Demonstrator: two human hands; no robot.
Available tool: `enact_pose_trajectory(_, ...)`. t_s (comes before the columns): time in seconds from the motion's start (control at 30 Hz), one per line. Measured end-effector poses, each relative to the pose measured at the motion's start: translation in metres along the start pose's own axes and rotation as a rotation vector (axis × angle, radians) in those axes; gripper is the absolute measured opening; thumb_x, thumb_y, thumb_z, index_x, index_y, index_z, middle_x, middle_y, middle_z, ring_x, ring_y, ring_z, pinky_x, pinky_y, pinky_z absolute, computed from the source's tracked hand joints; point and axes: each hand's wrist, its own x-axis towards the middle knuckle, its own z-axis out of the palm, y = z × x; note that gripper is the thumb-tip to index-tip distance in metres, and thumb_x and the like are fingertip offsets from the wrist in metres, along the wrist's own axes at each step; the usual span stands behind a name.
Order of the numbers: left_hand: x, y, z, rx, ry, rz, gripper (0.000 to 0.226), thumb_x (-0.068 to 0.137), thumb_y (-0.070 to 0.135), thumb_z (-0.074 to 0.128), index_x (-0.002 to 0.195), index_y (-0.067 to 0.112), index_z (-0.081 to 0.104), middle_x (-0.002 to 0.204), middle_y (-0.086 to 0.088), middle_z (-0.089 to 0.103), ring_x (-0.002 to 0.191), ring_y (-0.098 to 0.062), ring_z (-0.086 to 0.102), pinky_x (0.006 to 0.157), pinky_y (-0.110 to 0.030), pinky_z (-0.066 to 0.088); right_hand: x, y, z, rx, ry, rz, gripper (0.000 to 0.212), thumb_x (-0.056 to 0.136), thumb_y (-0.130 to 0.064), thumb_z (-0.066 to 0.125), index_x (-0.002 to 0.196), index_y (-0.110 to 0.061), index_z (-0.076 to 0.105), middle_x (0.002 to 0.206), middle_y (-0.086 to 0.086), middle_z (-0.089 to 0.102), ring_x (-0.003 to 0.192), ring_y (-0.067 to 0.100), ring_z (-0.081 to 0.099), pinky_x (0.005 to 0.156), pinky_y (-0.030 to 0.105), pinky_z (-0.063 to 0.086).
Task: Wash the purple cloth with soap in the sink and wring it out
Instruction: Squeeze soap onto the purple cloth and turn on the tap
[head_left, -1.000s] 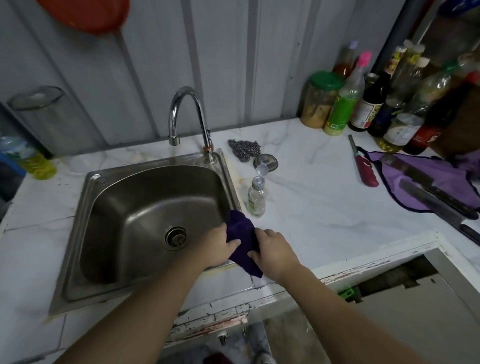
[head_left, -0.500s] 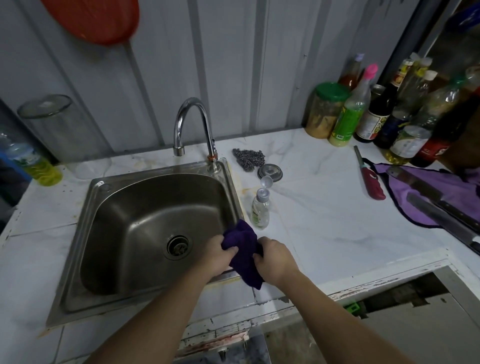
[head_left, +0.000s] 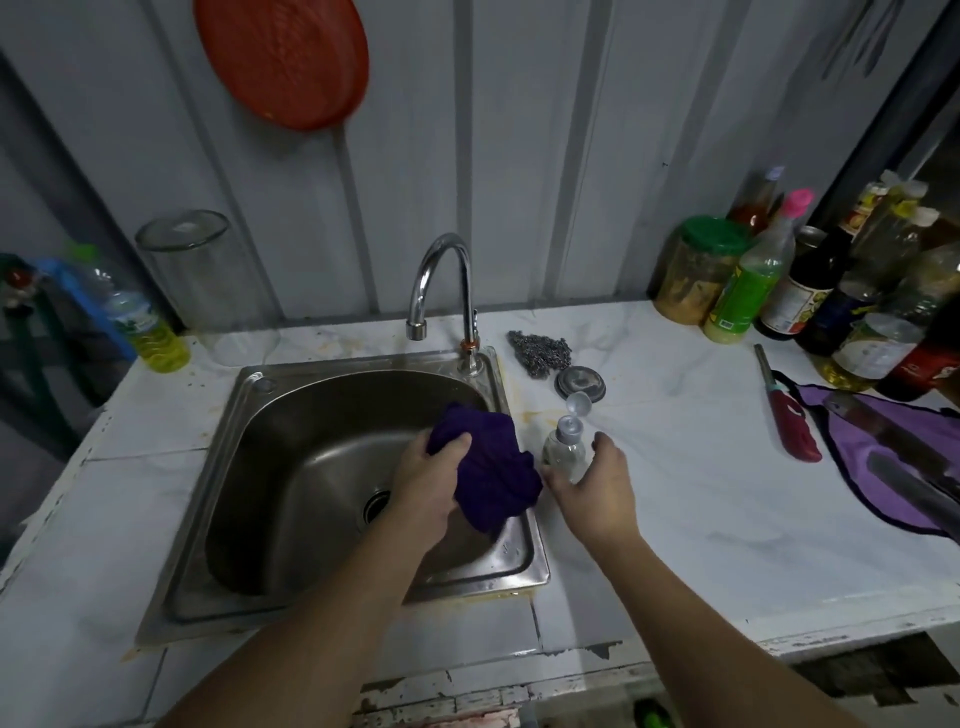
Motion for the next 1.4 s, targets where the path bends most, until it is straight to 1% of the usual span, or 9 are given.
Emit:
enact_pose_trajectory(0.13, 0.003, 0.023, -0.008, -0.077, -0.047, -0.006, 0.034, 0.094, 0.007, 0.069, 0.126, 0.018, 0.062, 0.119, -0.012, 0.071, 0.106, -0.031, 0.071, 0.086, -0.05, 0.062, 0.017, -0.01, 0.008, 0.041, -0.042, 0.009, 0.035, 0.094, -0.032, 0.067, 0.116, -0.01, 0.052, 0.1, 0.01, 0.067, 0.096, 0.039, 0.066, 0.075, 0.038, 0.047)
enact_pose_trajectory(0.27, 0.006, 0.038, -0.021, -0.085, -0.051, 0.039, 0.035, 0.094, -0.002, 0.064, 0.122, 0.019, 0.065, 0.107, -0.008, 0.075, 0.097, -0.026, 0.073, 0.069, -0.04, 0.063, 0.025, -0.019, 0.014, -0.004, -0.04, -0.067, 0.021, 0.095, -0.03, 0.066, 0.102, -0.013, 0.055, 0.084, -0.002, 0.062, 0.09, 0.036, 0.067, 0.069, 0.034, 0.041)
enact_pose_trajectory(0.33, 0.008, 0.043, -0.03, 0.042, 0.001, 0.095, 0.036, 0.092, 0.001, 0.067, 0.123, 0.02, 0.067, 0.099, 0.0, 0.078, 0.093, -0.023, 0.074, 0.074, -0.041, 0.064, 0.027, -0.028, 0.016, -0.043, -0.042, -0.149, 0.019, 0.094, -0.03, 0.066, 0.105, -0.016, 0.058, 0.086, -0.004, 0.063, 0.09, 0.033, 0.067, 0.069, 0.032, 0.039)
enact_pose_trajectory(0.47, 0.011, 0.054, -0.046, 0.422, 0.136, 0.267, 0.055, 0.088, 0.009, 0.074, 0.137, 0.026, 0.055, 0.118, 0.001, 0.065, 0.102, -0.021, 0.066, 0.089, -0.045, 0.059, 0.03, -0.053, 0.014, -0.159, -0.051, -0.407, 0.029, 0.094, -0.022, 0.067, 0.122, -0.016, 0.061, 0.104, 0.01, 0.072, 0.096, 0.035, 0.067, 0.073, 0.038, 0.049)
enact_pose_trajectory(0.63, 0.008, 0.063, -0.062, 0.627, 0.022, 0.404, 0.046, 0.097, 0.008, 0.063, 0.137, 0.029, 0.06, 0.135, -0.001, 0.062, 0.122, -0.022, 0.059, 0.103, -0.045, 0.054, 0.031, -0.08, 0.018, -0.374, -0.075, -0.567, 0.041, 0.096, -0.025, 0.064, 0.132, -0.011, 0.052, 0.113, 0.017, 0.07, 0.1, 0.041, 0.064, 0.075, 0.041, 0.047)
enact_pose_trajectory(0.73, 0.006, 0.068, -0.065, 0.529, -0.011, 0.308, 0.045, 0.098, 0.005, 0.061, 0.136, 0.028, 0.062, 0.133, -0.006, 0.063, 0.119, -0.024, 0.061, 0.101, -0.048, 0.056, 0.026, -0.094, 0.019, -0.435, -0.06, -0.598, 0.037, 0.096, -0.024, 0.066, 0.125, -0.006, 0.051, 0.103, 0.02, 0.07, 0.093, 0.042, 0.064, 0.068, 0.039, 0.038)
enact_pose_trajectory(0.93, 0.003, 0.073, -0.064, 0.052, -0.083, 0.069, 0.05, 0.095, -0.014, 0.052, 0.132, 0.017, 0.064, 0.125, -0.014, 0.066, 0.116, -0.035, 0.065, 0.098, -0.051, 0.057, 0.019, -0.11, 0.005, -0.589, 0.114, -0.898, 0.049, 0.076, 0.002, 0.078, 0.122, -0.01, 0.07, 0.104, 0.013, 0.075, 0.089, 0.041, 0.068, 0.076, 0.049, 0.053)
enact_pose_trajectory(1.2, 0.0, 0.075, -0.063, -0.053, -0.084, 0.022, 0.047, 0.097, -0.012, 0.051, 0.126, 0.022, 0.066, 0.121, -0.014, 0.069, 0.104, -0.032, 0.07, 0.059, -0.032, 0.062, 0.027, -0.131, -0.005, -0.674, 0.258, -1.13, 0.047, 0.076, 0.004, 0.078, 0.119, -0.011, 0.07, 0.111, 0.004, 0.077, 0.096, 0.037, 0.067, 0.081, 0.048, 0.049)
enact_pose_trajectory(1.4, 0.002, 0.073, -0.064, -0.093, -0.063, 0.017, 0.049, 0.095, -0.011, 0.052, 0.131, 0.02, 0.065, 0.117, -0.014, 0.073, 0.099, -0.031, 0.073, 0.058, -0.03, 0.061, 0.029, -0.142, -0.009, -0.739, 0.244, -1.281, 0.037, 0.094, -0.015, 0.044, 0.12, -0.014, 0.071, 0.112, 0.0, 0.078, 0.101, 0.032, 0.067, 0.088, 0.043, 0.033)
